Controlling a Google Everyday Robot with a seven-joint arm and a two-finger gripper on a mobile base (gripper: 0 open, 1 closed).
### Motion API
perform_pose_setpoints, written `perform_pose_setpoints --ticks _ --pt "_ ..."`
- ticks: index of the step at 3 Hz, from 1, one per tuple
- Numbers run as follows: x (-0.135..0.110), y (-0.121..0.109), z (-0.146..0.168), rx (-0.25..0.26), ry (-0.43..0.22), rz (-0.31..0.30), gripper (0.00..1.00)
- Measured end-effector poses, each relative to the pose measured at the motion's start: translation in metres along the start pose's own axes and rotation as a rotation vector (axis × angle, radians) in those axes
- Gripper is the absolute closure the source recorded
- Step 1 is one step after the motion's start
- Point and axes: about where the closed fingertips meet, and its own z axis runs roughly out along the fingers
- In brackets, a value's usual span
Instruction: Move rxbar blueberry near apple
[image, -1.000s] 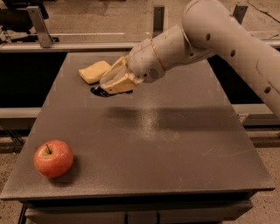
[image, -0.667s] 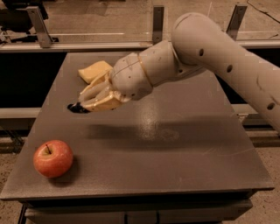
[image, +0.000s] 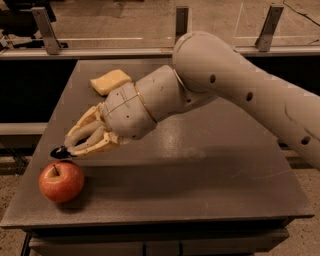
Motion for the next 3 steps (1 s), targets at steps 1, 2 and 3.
perform_pose_setpoints --ticks 1,2,3 --pt "0.004 -0.012 -0.005 0.024 -0.014 -0.036 1.0" --pt "0.02 -0.018 -0.007 0.039 -0.042 -0.073 1.0" --pt "0.034 -0.018 -0.01 0.033 -0.047 -0.088 0.81"
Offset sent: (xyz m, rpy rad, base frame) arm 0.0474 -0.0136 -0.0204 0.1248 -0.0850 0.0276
